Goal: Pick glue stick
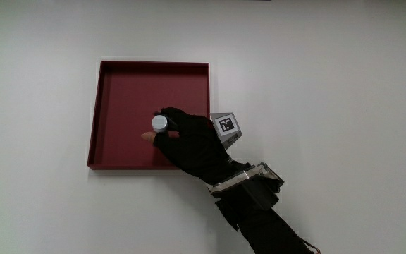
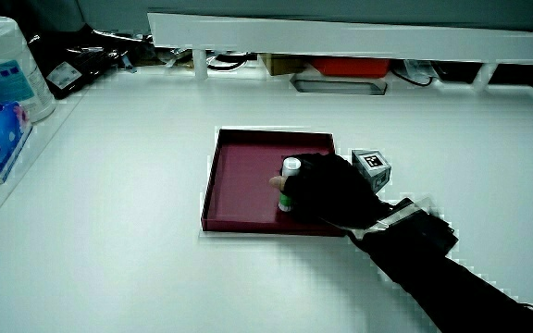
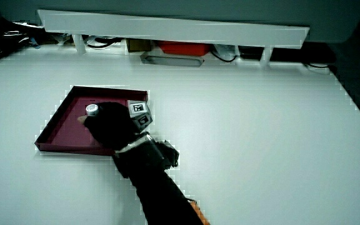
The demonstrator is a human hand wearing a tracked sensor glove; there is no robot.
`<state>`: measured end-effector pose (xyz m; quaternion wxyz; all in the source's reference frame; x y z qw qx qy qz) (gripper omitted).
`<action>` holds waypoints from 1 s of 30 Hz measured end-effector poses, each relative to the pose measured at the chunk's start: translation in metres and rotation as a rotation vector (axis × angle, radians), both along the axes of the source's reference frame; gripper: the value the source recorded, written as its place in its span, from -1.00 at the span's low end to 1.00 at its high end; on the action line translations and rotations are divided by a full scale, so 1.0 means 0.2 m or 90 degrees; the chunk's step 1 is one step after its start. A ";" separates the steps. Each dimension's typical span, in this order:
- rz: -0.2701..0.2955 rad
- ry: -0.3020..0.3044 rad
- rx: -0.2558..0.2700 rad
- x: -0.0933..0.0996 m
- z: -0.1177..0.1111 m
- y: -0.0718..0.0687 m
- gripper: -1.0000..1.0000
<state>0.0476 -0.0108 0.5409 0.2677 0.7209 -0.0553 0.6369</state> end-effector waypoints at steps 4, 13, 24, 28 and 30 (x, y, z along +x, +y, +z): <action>0.006 -0.016 0.015 0.00 -0.01 0.00 1.00; -0.018 -0.020 0.042 0.03 -0.13 -0.02 1.00; -0.011 -0.097 0.085 0.19 -0.43 -0.07 1.00; -0.006 -0.088 0.097 0.27 -0.52 -0.08 1.00; -0.005 -0.052 0.113 0.31 -0.56 -0.09 1.00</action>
